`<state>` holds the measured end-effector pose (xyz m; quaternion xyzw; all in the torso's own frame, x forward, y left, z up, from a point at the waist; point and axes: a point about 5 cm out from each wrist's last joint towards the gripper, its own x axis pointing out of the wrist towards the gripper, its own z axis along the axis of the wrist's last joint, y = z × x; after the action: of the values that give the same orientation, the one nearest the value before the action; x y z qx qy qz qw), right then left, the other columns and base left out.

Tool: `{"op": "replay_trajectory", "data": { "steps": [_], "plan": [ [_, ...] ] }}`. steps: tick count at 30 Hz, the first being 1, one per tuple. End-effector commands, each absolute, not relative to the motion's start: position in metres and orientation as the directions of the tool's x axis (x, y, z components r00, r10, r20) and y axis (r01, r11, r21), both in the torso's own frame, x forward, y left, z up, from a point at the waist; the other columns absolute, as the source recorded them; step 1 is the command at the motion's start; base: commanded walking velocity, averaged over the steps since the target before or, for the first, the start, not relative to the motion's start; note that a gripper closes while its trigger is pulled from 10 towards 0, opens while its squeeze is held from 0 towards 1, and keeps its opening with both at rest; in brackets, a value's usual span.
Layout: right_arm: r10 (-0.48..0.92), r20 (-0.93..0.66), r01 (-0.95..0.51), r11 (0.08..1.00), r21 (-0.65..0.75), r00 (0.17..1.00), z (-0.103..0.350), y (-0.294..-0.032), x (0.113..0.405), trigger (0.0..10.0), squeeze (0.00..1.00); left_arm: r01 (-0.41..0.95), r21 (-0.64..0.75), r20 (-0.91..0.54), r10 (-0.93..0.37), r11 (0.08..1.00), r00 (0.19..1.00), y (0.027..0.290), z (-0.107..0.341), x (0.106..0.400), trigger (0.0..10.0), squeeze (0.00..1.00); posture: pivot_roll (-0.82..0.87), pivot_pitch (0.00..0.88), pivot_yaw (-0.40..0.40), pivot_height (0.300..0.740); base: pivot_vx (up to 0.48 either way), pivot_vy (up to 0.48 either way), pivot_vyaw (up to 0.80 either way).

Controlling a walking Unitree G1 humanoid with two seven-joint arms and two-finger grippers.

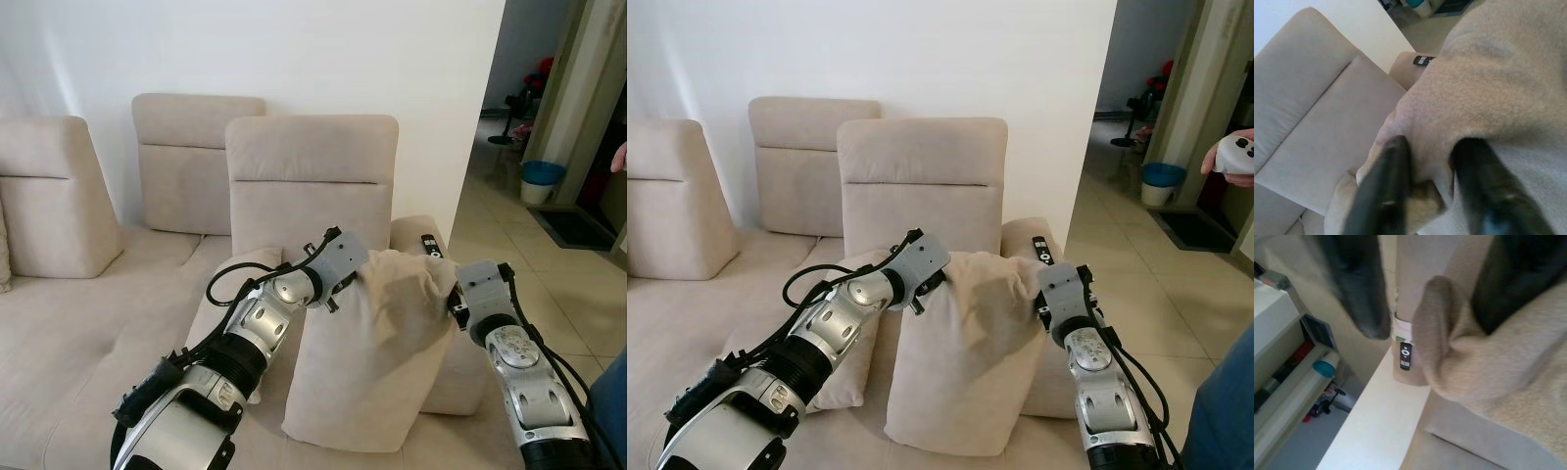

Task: Move the pillow to the sofa from floor

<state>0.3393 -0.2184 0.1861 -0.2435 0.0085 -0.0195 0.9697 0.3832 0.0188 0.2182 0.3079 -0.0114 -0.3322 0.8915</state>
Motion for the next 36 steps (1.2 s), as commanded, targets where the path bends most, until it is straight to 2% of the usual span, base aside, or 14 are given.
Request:
{"op": "replay_trajectory", "data": {
  "steps": [1,4,5,6,7,8,14,19,29,36],
  "plan": [
    [0.000,0.003,0.001,0.884,-0.467,1.000,0.188,-0.208,0.340,10.0,1.00,0.576,0.588,-0.120,-0.643,0.568,0.756,0.008,0.232,0.380,10.0,1.00,0.00,0.000,0.088,0.740,0.000,0.000,0.00],
    [-0.004,0.001,0.004,0.884,-0.468,1.000,0.187,-0.208,0.340,10.0,1.00,0.560,0.606,-0.111,-0.637,0.565,0.763,0.007,0.233,0.380,10.0,1.00,0.00,0.000,0.088,0.740,0.000,0.000,0.00],
    [-0.008,0.000,0.007,0.883,-0.469,1.000,0.187,-0.209,0.340,10.0,1.00,0.556,0.610,-0.106,-0.638,0.565,0.763,0.007,0.233,0.380,10.0,0.41,0.00,0.000,0.088,0.740,0.000,0.000,0.00],
    [-0.027,-0.005,0.021,0.873,-0.486,1.000,0.187,-0.210,0.341,10.0,0.19,0.543,0.612,-0.087,-0.634,0.575,0.769,0.006,0.236,0.380,10.0,0.00,0.00,0.000,0.088,0.740,0.000,0.000,0.00],
    [-0.032,-0.006,0.025,0.870,-0.492,0.999,0.187,-0.211,0.341,10.0,0.19,0.538,0.613,-0.082,-0.631,0.578,0.771,0.006,0.236,0.380,10.0,0.00,0.00,0.000,0.088,0.740,0.000,0.000,0.00],
    [-0.038,-0.006,0.030,0.866,-0.499,0.999,0.187,-0.211,0.341,10.0,0.00,0.532,0.614,-0.075,-0.628,0.584,0.775,0.007,0.237,0.381,10.0,0.00,0.00,0.000,0.087,0.740,0.000,0.000,0.00],
    [-0.052,-0.004,0.042,0.859,-0.510,0.999,0.187,-0.213,0.342,10.0,0.00,0.496,0.619,-0.020,-0.620,0.608,0.784,0.008,0.245,0.382,10.0,0.00,0.00,0.000,0.086,0.740,0.000,0.000,0.00],
    [-0.092,-0.021,0.068,0.853,-0.517,0.996,0.184,-0.219,0.342,10.0,0.00,0.417,0.586,0.108,-0.578,0.694,0.809,0.013,0.264,0.386,10.0,0.00,0.00,0.000,0.080,0.740,0.000,0.000,0.00],
    [-0.155,-0.019,0.122,0.846,-0.520,0.988,0.185,-0.231,0.346,10.0,0.00,0.372,0.578,0.155,-0.545,0.726,0.824,0.019,0.269,0.388,10.0,0.00,0.01,0.000,0.074,0.740,0.000,0.000,0.00],
    [-0.144,-0.011,0.117,0.844,-0.524,0.989,0.188,-0.230,0.347,10.0,0.00,0.375,0.574,0.150,-0.544,0.727,0.826,0.020,0.266,0.388,10.0,0.00,0.01,0.000,0.073,0.740,0.000,0.000,0.00]
  ]
}}
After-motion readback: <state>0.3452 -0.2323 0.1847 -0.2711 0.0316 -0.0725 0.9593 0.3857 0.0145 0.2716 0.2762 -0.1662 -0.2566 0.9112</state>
